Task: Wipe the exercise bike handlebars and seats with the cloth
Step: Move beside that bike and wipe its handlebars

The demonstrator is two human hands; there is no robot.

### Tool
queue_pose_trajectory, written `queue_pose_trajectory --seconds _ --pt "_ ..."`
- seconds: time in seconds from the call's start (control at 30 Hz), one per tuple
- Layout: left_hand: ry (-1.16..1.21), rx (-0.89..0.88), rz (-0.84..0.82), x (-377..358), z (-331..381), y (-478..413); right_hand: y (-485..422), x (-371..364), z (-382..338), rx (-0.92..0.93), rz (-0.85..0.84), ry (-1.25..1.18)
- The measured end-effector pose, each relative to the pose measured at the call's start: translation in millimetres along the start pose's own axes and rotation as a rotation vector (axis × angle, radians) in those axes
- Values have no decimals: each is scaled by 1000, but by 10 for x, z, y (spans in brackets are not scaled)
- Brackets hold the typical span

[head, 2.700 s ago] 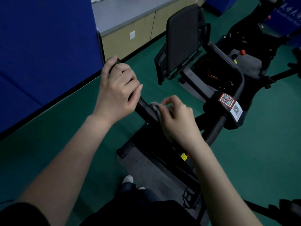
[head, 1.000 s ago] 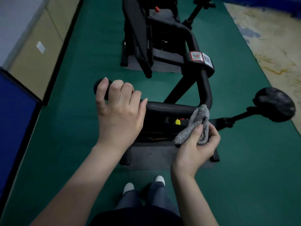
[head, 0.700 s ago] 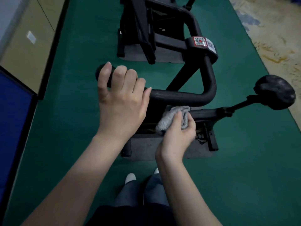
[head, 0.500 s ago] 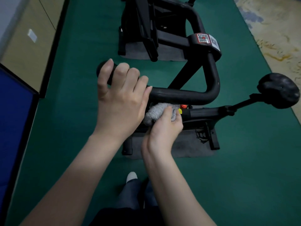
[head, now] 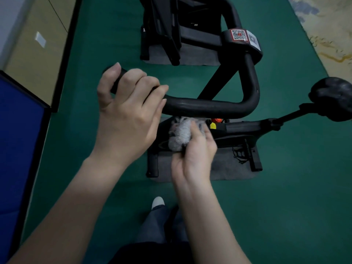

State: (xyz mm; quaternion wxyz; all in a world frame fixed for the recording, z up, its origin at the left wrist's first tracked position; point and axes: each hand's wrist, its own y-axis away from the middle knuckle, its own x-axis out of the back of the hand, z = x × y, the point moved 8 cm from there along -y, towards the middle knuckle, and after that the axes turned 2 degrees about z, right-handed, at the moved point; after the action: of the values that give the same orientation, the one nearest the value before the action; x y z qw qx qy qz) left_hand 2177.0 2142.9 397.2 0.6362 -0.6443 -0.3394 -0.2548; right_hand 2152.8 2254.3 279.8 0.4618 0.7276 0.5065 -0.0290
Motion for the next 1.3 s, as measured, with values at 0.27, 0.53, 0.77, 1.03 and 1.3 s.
queue_pose_trajectory --seconds 0.27,0.53,0.77,1.03,1.3 --pt "-11 28 13 -6 19 -12 76 -39 134 14 -32 128" --pt "70 84 49 21 197 -40 -107 151 -296 205 99 72" --pt "164 9 -58 -195 455 -57 -178 311 -441 378 109 189" --pt "150 -5 -64 -225 420 -43 140 153 -652 832 65 485" --pt "165 33 -53 -222 417 -48 289 -156 -1005 1315 -20 893"
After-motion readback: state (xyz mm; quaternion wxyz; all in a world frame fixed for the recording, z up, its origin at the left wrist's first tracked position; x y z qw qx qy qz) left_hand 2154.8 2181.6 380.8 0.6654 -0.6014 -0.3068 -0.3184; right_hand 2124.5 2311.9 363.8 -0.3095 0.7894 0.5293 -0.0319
